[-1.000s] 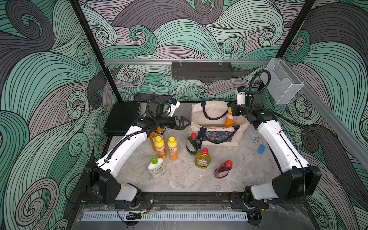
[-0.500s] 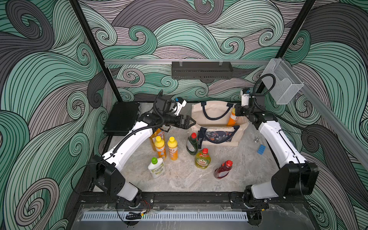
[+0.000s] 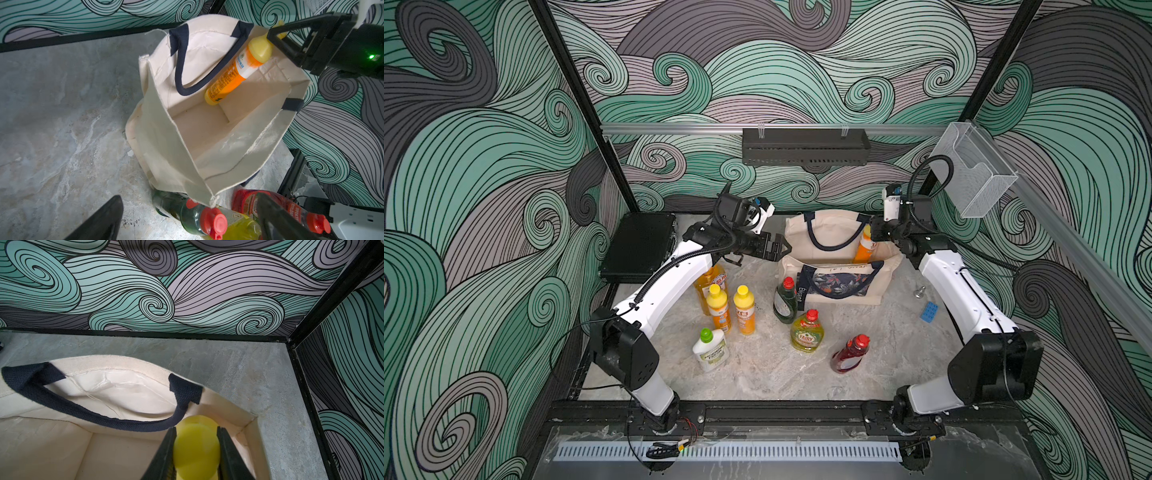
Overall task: Pack dish soap into the shopping bag
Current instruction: Place the bottle of dish soap in the shopping bag.
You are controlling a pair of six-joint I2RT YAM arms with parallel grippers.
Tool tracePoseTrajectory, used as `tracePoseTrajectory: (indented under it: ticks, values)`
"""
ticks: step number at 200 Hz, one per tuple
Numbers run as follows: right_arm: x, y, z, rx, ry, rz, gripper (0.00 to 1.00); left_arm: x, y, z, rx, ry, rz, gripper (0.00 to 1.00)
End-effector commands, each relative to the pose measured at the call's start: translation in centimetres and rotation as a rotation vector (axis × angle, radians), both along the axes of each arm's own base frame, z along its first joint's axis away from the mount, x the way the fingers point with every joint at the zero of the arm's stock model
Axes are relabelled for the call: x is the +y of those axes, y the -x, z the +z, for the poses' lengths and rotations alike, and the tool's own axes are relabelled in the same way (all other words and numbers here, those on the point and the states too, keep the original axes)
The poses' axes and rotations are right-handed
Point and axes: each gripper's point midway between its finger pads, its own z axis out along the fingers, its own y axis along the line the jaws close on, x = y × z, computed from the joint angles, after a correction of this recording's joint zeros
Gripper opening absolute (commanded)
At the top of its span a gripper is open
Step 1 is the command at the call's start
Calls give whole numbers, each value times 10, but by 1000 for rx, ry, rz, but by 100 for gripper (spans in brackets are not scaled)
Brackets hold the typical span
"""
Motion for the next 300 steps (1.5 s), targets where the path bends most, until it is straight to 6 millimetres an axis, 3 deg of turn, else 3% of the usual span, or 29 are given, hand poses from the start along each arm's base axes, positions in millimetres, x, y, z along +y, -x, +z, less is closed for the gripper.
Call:
tracePoseTrajectory:
  ticks: [1,85,227,275,300]
  values:
    - [-2,-15,38,-151,10,-7,0,-8,4,1,4,32,-28,99]
    - [-15,-15,18,-105,65,-68,0,-7,15,-14,51,43,-39,95]
    - [-27,-9,-17,-55,34,-107,0,-1,20,-5,18,41,-33,95]
    - [-23,-6,-17,-51,8,-94,0,0,20,-5,15,37,-30,95]
    - [-23,-5,-19,-37,4,-92,17,2,21,-5,11,27,-25,96]
